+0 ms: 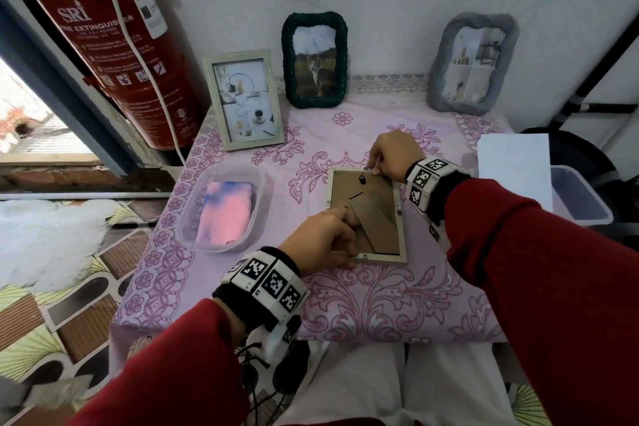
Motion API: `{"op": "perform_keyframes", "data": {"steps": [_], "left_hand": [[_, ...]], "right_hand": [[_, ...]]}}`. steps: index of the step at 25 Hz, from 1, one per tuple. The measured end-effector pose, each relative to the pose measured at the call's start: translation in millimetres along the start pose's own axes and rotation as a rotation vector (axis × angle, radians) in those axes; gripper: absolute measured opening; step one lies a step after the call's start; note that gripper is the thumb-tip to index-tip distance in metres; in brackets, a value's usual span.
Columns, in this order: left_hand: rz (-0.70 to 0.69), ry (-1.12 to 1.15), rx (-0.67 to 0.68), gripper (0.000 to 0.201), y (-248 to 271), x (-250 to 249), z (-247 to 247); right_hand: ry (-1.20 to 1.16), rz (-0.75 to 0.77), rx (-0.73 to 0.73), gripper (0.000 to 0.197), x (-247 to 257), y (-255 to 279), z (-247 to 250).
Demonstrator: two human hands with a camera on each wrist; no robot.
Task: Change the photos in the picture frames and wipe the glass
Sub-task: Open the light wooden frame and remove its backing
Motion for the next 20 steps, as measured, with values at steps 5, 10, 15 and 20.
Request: {"op": "perform_keyframes", "data": {"steps": [5,10,15,20], "left_hand": [[0.014,0.016,-0.022,0.017,3,-4,0],[-0.01,-0.008,-0.003,0.021,6,-9,0],[0.186,0.205,-0.319,0.021,7,0,15],[0.384,0.166,-0.362,0.037,3,14,14]], "right_hand": [[-0.036,-0.017,-0.025,0.022,-6,8,1],[0.062,-0.013,0.09,0.033,-2,23,-2],[0.07,-0.081,0.013,0.043,-6,54,-16],[-0.003,-0.075,0.019,0.046,3,74,-34]]}}
Point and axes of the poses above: each hand's wrist, its own y-axis away from the middle knuckle, its own z-axis out of the back of the hand, x = y × z, the point moved 5 cm from there along -y, towards the middle knuckle, and after that the axes turned 12 degrees about -y, right-handed, at the moved point
